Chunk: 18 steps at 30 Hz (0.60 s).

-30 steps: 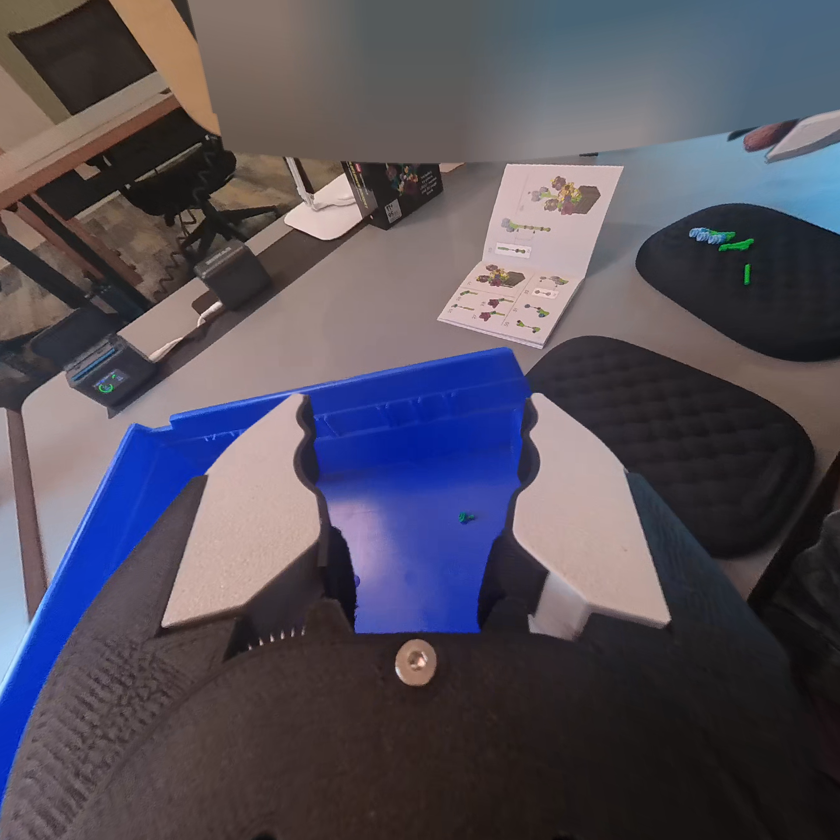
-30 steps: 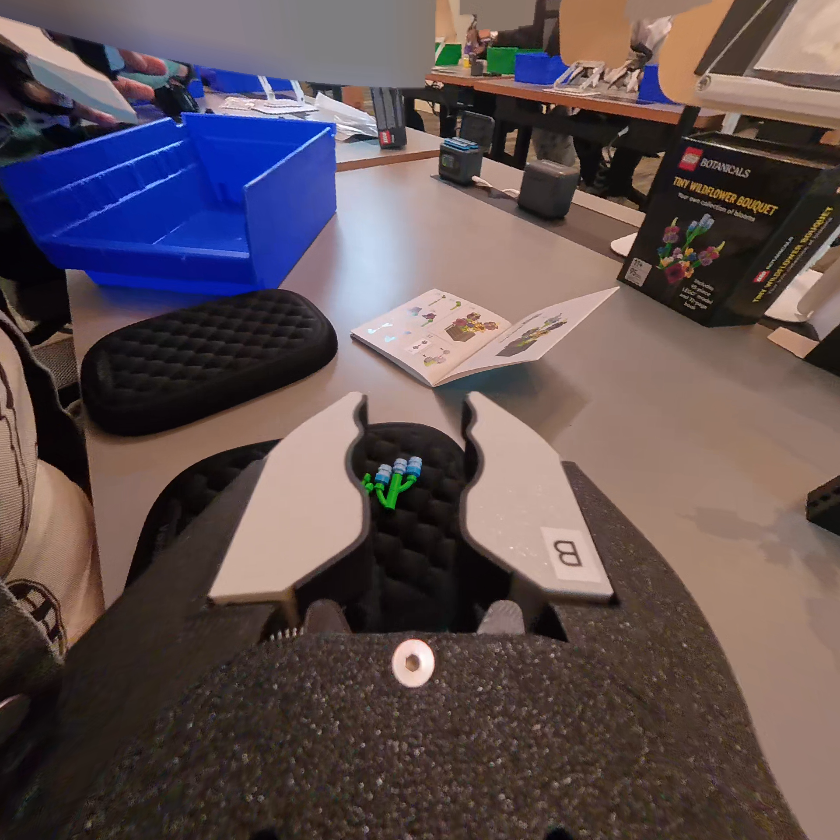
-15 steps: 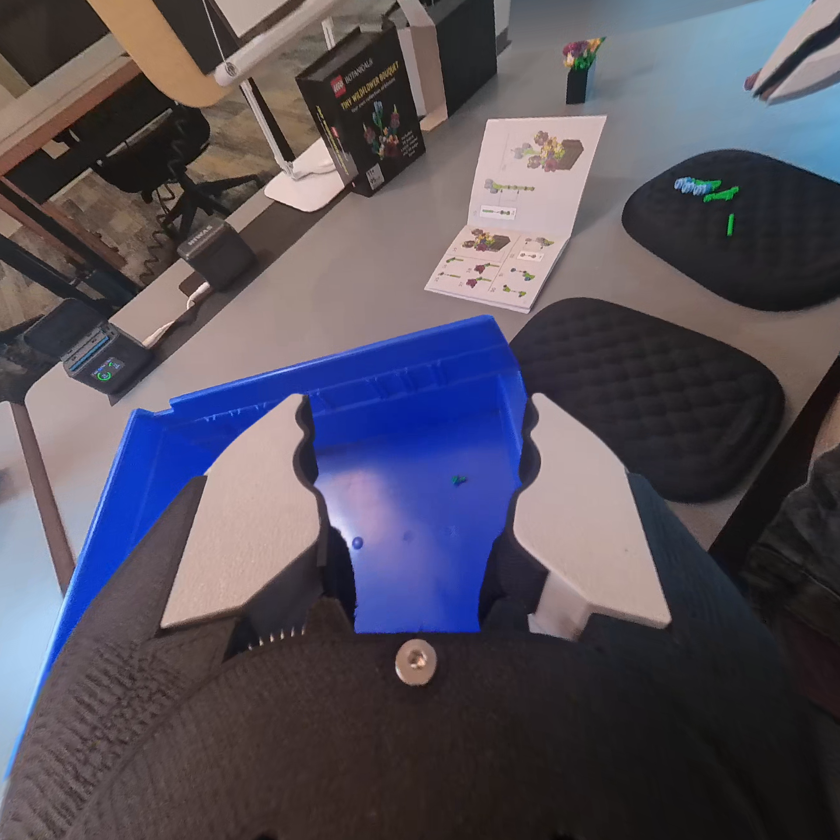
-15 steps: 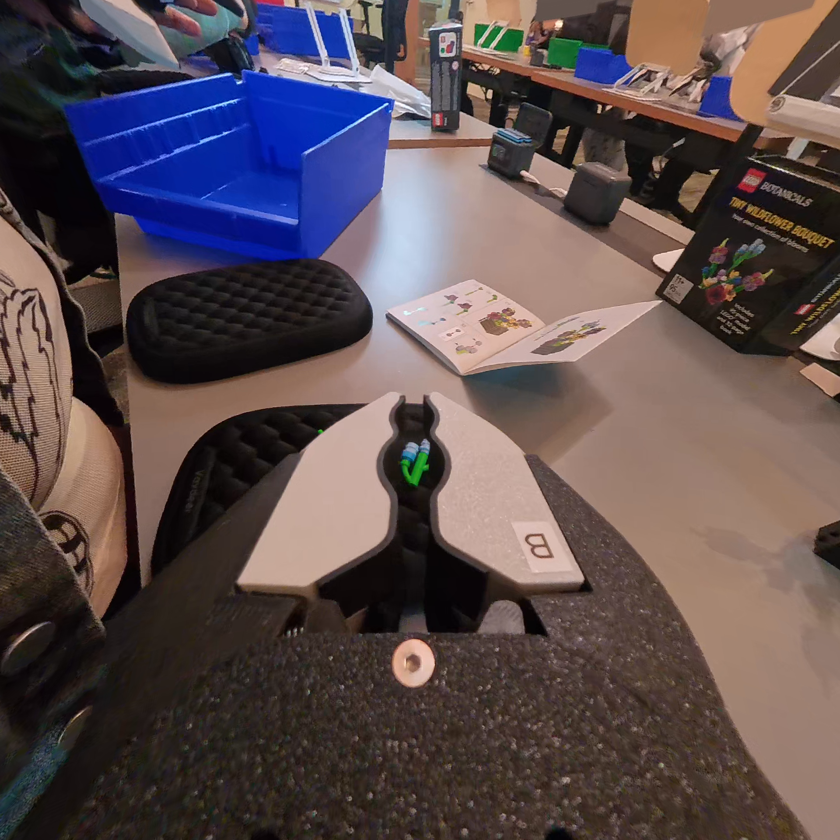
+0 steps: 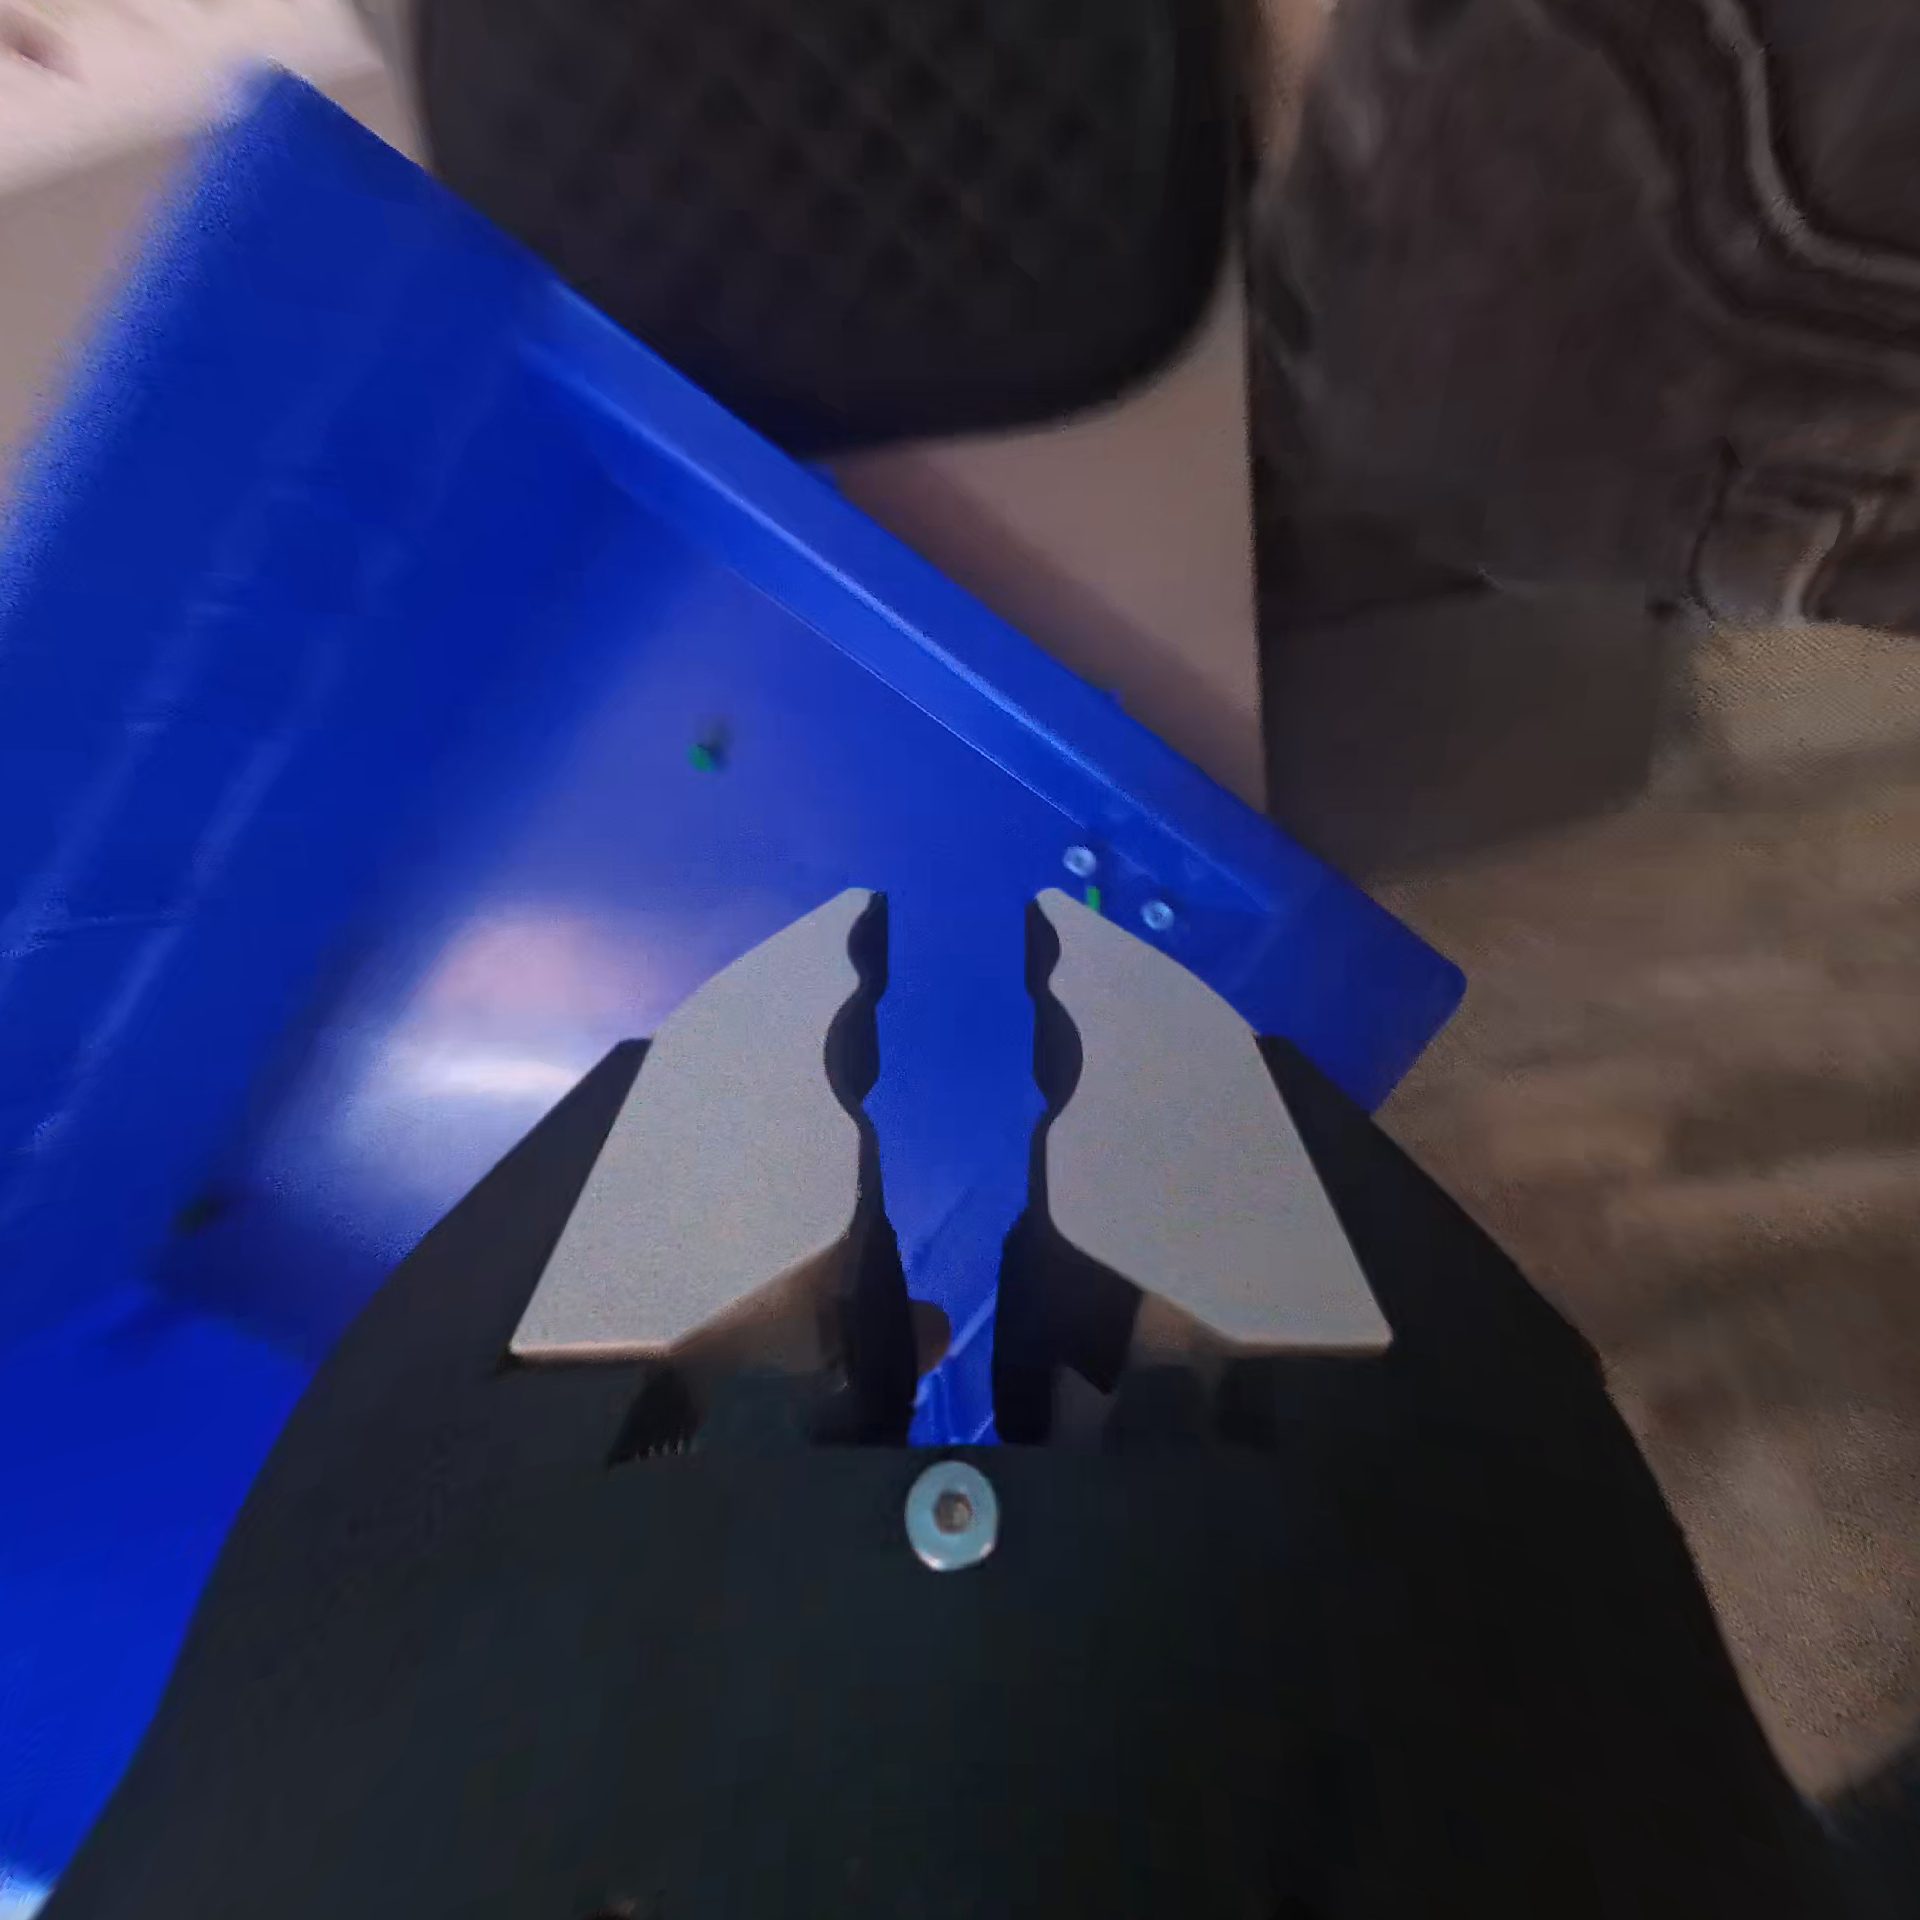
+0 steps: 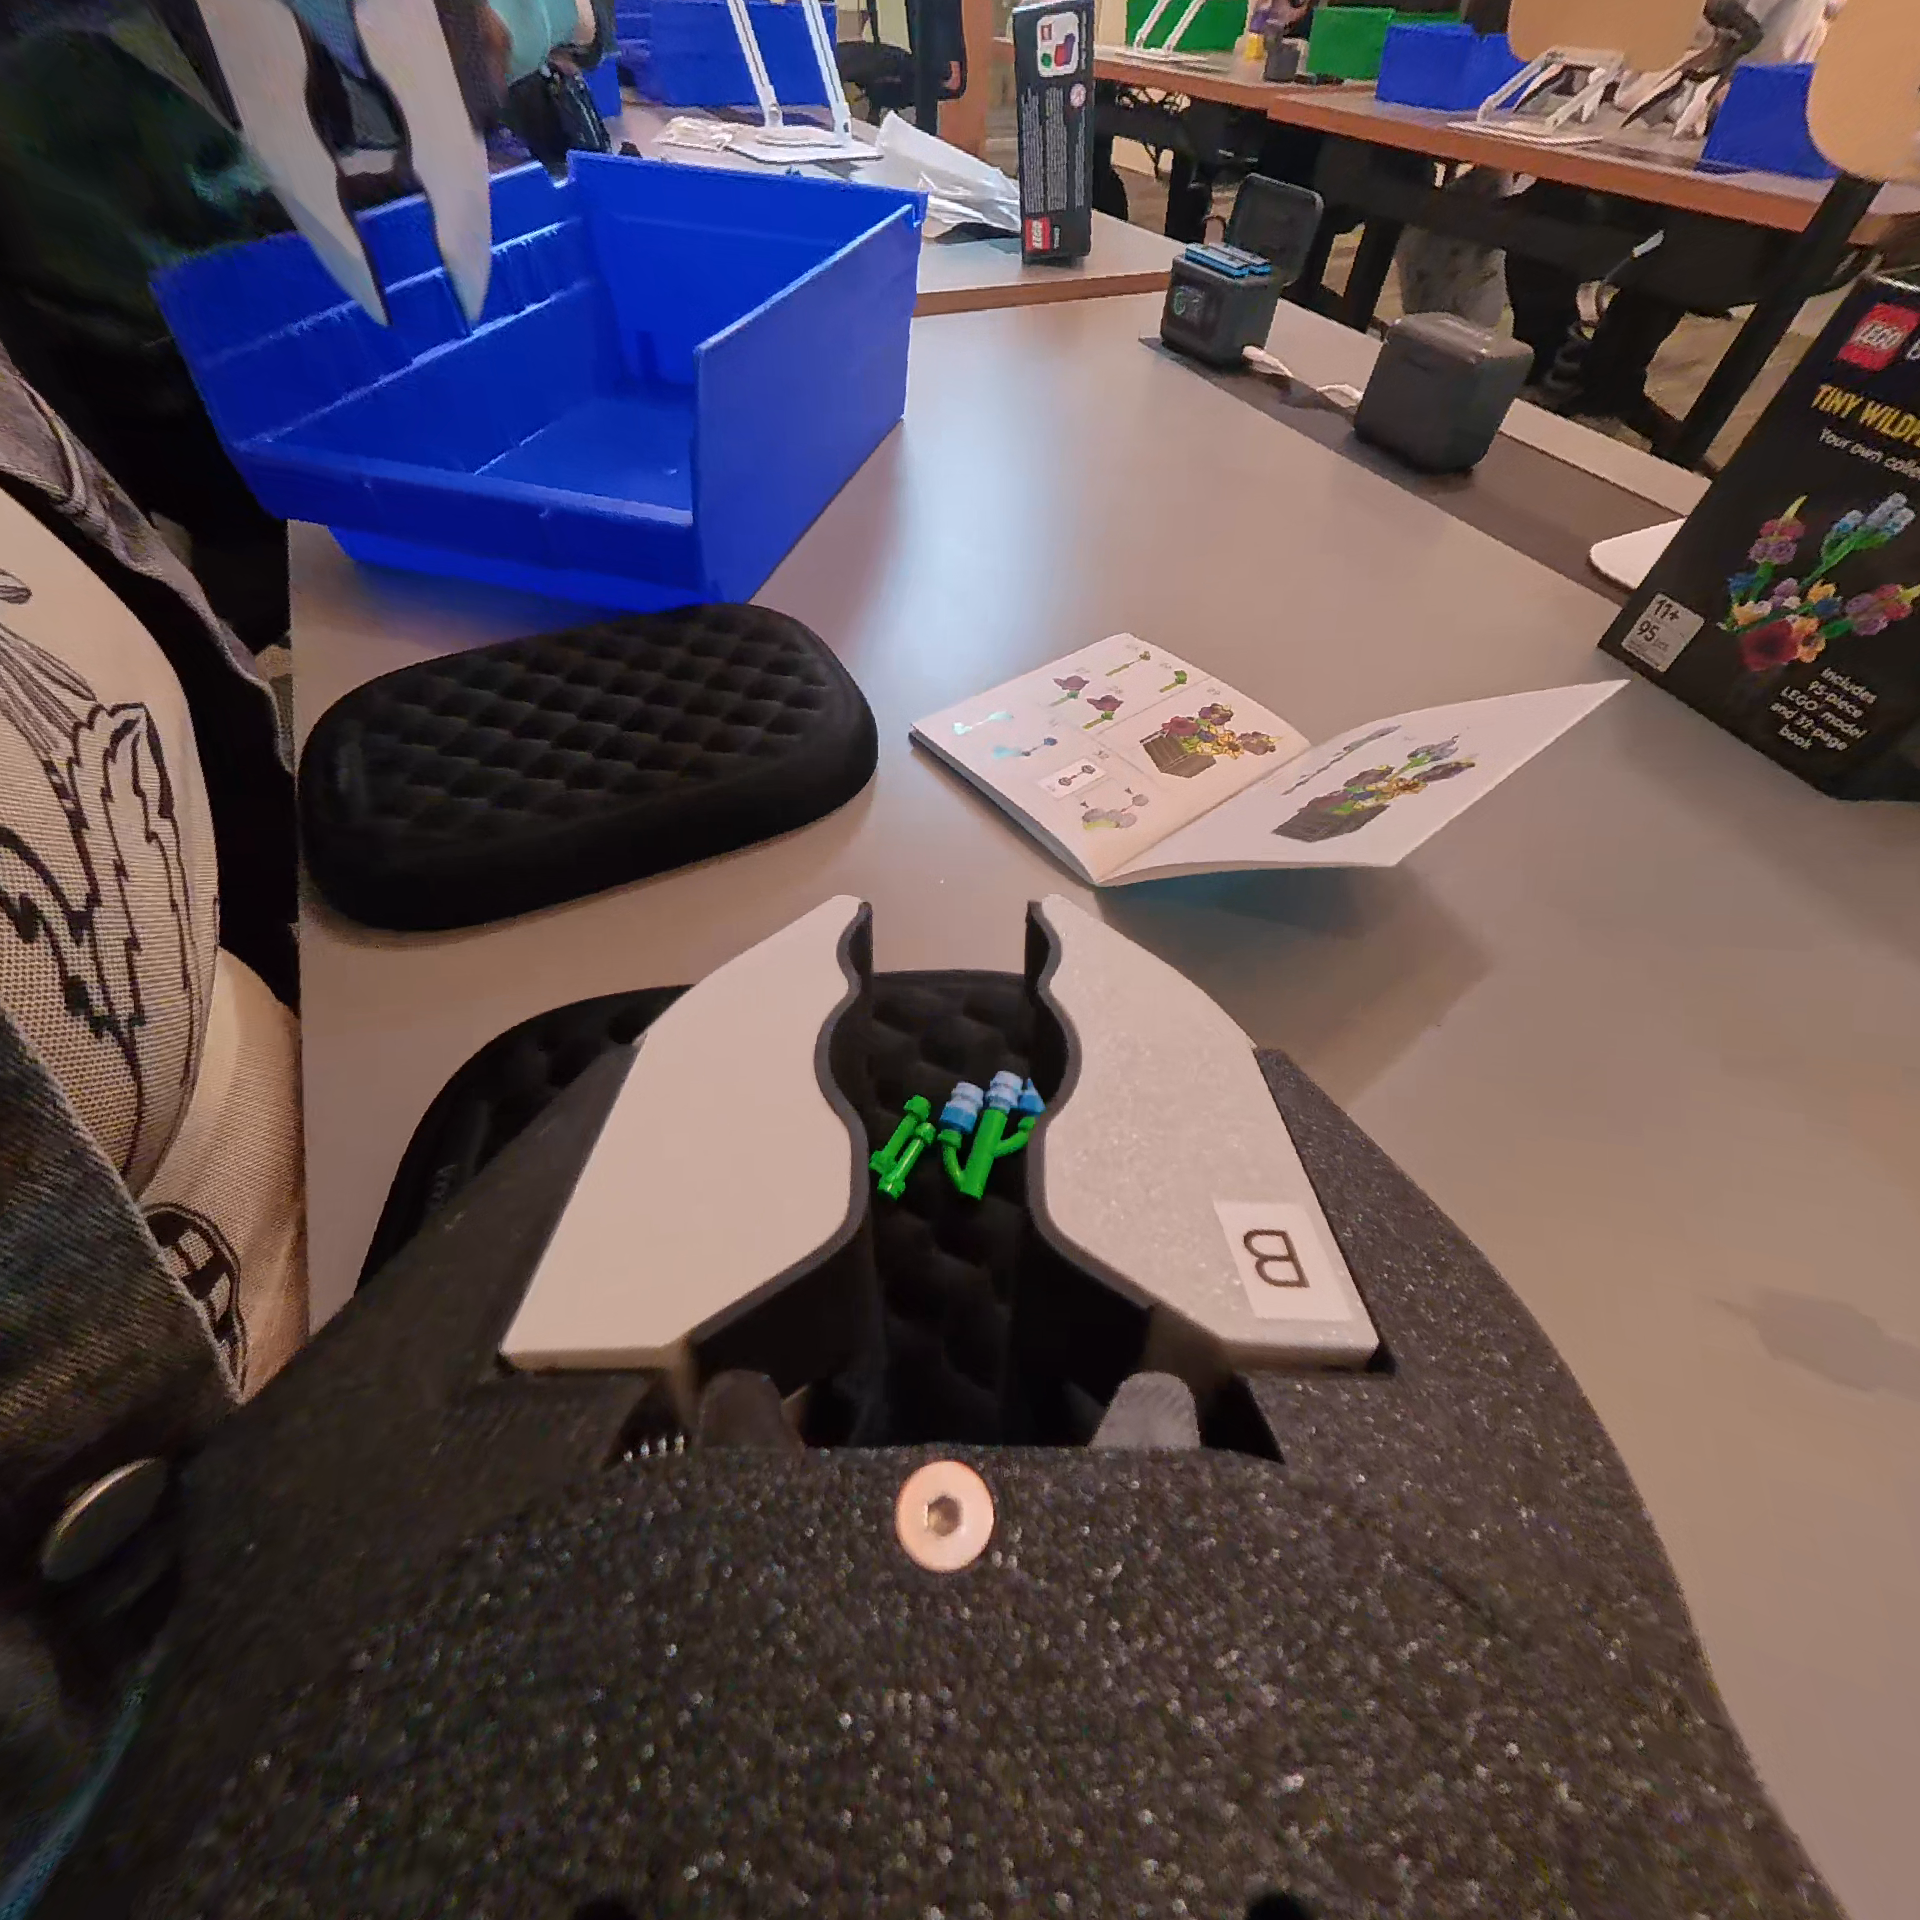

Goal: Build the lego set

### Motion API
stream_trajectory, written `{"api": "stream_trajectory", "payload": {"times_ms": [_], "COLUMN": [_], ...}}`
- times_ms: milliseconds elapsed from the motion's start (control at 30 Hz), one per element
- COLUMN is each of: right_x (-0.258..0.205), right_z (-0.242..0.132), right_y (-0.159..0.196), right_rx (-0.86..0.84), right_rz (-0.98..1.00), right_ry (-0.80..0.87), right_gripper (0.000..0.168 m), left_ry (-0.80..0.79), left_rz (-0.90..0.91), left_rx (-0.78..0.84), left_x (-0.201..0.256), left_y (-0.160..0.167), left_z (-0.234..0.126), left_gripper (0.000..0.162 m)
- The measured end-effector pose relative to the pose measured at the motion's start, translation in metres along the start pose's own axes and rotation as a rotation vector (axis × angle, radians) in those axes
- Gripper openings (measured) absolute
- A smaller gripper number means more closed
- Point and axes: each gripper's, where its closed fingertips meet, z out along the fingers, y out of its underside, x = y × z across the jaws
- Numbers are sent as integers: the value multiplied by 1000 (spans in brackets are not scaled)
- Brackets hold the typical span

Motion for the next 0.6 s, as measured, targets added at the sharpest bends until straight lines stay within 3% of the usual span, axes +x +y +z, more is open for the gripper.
{"api": "stream_trajectory", "payload": {"times_ms": [67,167,300,600], "right_x": [1,5,12,26], "right_z": [2,1,-7,-29], "right_y": [-2,-5,-4,-1], "right_rx": [-6,6,31,88], "right_rz": [-1,-5,1,-2], "right_ry": [-1,15,42,100], "right_gripper": [29,30,31,27], "left_ry": [180,283,313,195], "left_rz": [-2,8,-9,-31], "left_rx": [-130,-297,-458,-480], "left_x": [15,23,33,35], "left_y": [10,25,41,41], "left_z": [17,39,57,67], "left_gripper": [26,24,33,17]}}
